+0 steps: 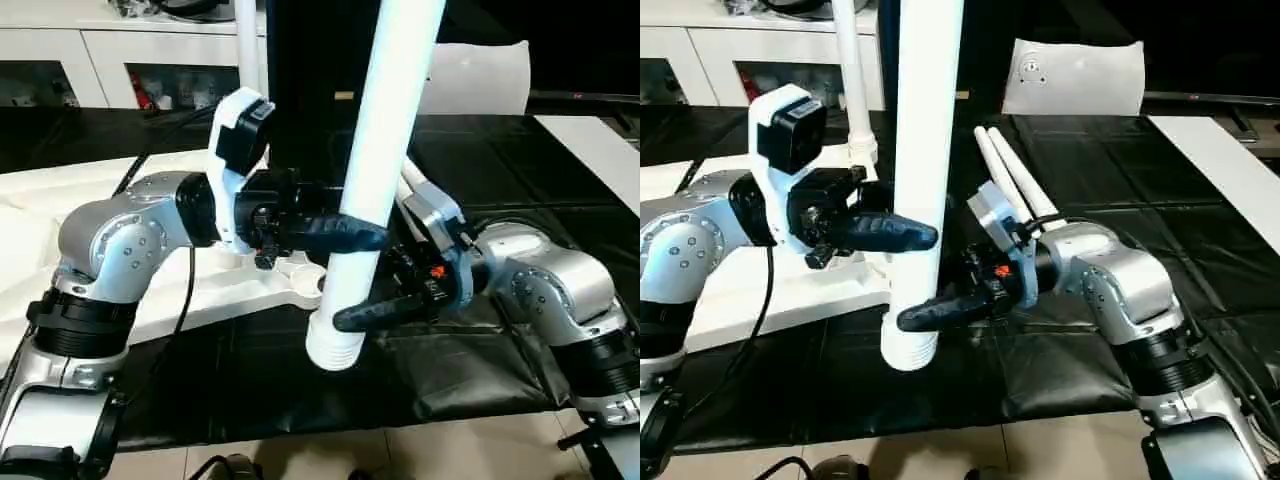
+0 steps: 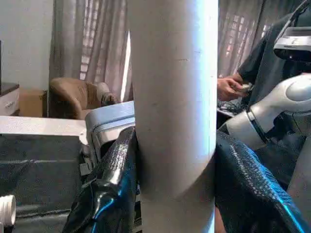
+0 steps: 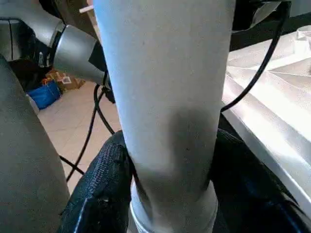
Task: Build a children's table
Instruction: Pick table leg
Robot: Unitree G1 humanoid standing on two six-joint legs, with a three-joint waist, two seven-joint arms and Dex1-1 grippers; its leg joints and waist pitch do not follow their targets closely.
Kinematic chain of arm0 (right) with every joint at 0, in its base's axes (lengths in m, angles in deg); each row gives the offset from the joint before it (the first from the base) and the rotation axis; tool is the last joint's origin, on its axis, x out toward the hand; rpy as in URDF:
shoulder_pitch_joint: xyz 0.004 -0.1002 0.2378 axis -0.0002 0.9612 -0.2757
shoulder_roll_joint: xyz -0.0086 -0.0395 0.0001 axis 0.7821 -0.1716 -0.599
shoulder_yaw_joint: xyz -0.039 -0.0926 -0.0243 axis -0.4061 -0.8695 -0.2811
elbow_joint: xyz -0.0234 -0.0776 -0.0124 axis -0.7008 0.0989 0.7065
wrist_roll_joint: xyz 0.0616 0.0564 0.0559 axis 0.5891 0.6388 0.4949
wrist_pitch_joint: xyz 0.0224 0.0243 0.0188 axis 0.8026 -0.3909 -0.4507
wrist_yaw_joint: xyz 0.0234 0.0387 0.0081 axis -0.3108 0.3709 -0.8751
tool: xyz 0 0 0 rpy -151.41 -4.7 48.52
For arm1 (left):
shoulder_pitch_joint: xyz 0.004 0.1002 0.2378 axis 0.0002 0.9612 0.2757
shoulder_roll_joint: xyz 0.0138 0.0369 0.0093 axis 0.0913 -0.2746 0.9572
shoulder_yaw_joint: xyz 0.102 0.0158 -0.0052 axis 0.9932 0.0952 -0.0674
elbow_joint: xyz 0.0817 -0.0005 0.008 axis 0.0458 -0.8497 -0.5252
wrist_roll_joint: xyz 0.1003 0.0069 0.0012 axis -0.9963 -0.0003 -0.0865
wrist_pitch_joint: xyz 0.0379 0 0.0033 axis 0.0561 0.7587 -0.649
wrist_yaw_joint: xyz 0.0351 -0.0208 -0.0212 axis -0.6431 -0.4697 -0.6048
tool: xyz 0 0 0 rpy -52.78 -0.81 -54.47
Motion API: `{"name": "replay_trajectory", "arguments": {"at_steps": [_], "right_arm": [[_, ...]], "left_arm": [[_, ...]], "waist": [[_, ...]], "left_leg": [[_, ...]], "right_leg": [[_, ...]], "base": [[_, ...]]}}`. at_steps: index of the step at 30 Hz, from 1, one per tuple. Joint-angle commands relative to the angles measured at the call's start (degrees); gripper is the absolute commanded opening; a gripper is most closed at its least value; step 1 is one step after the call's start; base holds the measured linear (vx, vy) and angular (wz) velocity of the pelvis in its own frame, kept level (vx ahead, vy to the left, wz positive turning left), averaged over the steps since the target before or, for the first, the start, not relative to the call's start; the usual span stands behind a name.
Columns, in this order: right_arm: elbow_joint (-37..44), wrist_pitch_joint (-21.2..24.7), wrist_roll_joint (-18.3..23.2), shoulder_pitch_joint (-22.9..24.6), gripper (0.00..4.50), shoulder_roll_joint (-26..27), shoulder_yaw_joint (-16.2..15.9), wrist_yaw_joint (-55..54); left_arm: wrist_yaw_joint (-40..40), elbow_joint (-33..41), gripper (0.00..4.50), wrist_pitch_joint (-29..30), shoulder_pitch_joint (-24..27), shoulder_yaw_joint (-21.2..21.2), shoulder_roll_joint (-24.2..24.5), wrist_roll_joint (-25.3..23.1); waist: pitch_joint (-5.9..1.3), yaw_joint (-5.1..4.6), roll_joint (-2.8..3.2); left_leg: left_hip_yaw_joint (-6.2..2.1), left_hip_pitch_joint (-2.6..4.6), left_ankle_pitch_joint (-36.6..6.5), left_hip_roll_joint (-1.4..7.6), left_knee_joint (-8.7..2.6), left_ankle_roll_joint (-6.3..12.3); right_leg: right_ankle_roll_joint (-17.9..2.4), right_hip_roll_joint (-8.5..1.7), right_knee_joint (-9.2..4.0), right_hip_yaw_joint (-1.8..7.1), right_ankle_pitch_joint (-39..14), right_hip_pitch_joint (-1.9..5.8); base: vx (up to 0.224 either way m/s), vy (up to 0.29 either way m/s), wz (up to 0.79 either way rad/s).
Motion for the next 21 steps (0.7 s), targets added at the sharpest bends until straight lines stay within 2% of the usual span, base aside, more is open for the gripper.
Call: {"name": "replay_trajectory", "arguments": {"at_steps": [1,2,11,21], "right_arm": [[1.59,0.88,2.85,-1.39,2.15,0.75,0.37,0.46],[1.7,1.24,3.0,-1.48,2.15,0.89,0.48,0.44],[1.84,4.61,3.79,-1.48,2.15,1.19,0.37,0.23],[2.34,3.89,2.67,-1.2,2.15,1.59,0.2,0.41]], "left_arm": [[-0.8,-0.22,1.85,-1.34,-1.45,0.42,-0.4,-1.94],[-0.82,-0.39,1.85,-1.44,-1.48,0.34,-0.47,-2.07],[-1.53,-1.49,1.85,-2.38,-2.06,-0.14,-1.28,-2.9],[0.12,-0.47,1.85,-1.25,-1.71,0.27,-0.66,-2.28]], "waist": [[-4.45,0.12,-0.16],[-4.44,0.15,-0.01],[-4.45,0.14,-0.2],[-4.45,0.18,-0.13]], "left_leg": [[-0.08,0.94,-10.84,1.74,-4.15,-0.71],[-0.09,0.96,-10.95,1.75,-4.16,-0.77],[-0.1,0.91,-10.78,1.71,-4.16,-0.85],[-0.07,0.98,-10.89,1.74,-4.15,-0.94]], "right_leg": [[-8.54,-4.18,-4.27,2.56,-20.4,3.29],[-8.6,-4.19,-4.27,2.58,-20.42,3.28],[-8.26,-4.22,-4.36,2.55,-20.94,3.35],[-8.44,-4.24,-4.31,2.55,-20.76,3.28]], "base": [[0.0,0.0,0.0],[0.0,0.0,0.0],[0.0,0.0,0.0],[0.0,0.0,0.0]]}}
